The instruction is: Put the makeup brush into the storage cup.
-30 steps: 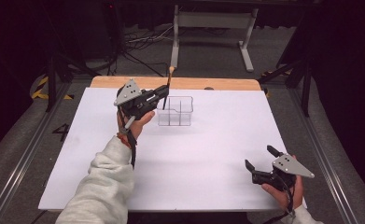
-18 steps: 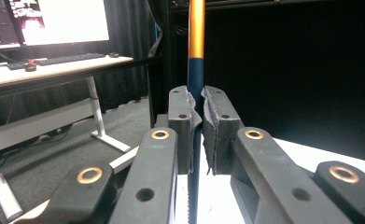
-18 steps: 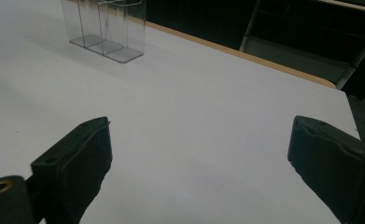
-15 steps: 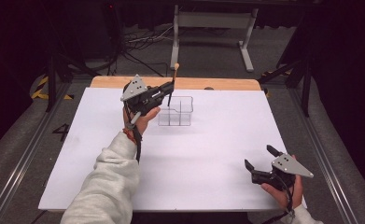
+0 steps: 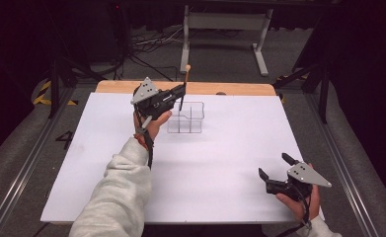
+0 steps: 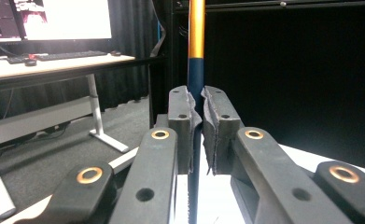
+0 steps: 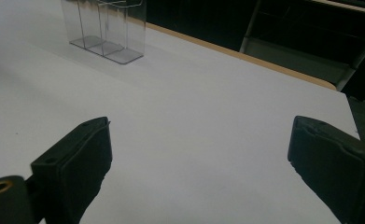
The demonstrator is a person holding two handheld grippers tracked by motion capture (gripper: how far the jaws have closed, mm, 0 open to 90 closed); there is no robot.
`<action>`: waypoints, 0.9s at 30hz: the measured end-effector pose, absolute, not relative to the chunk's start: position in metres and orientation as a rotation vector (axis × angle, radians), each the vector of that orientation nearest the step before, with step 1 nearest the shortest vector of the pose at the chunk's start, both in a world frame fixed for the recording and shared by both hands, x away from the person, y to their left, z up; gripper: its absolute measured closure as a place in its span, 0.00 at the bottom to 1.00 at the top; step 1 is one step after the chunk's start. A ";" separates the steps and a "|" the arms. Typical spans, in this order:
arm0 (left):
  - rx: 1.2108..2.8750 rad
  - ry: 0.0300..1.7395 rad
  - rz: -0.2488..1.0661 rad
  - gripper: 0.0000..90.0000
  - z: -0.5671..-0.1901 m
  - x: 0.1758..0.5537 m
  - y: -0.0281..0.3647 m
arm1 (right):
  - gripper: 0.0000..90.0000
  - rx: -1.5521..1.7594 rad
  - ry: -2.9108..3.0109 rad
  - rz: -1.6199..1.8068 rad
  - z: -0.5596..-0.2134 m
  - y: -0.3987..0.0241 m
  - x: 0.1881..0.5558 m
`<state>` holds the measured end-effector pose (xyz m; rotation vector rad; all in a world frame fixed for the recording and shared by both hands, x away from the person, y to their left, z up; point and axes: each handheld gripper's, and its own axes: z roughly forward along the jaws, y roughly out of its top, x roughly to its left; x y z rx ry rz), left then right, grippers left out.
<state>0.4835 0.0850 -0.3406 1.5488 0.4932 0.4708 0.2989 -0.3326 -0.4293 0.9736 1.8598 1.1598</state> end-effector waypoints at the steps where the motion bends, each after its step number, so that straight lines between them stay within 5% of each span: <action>1: 1.555 0.494 0.478 0.92 -0.341 0.484 0.084 | 0.08 0.975 1.859 1.161 -0.429 -0.333 0.299; 27: 1.594 0.522 0.435 0.92 -0.359 0.504 0.065 | 0.08 0.985 1.852 1.171 -0.429 -0.335 0.297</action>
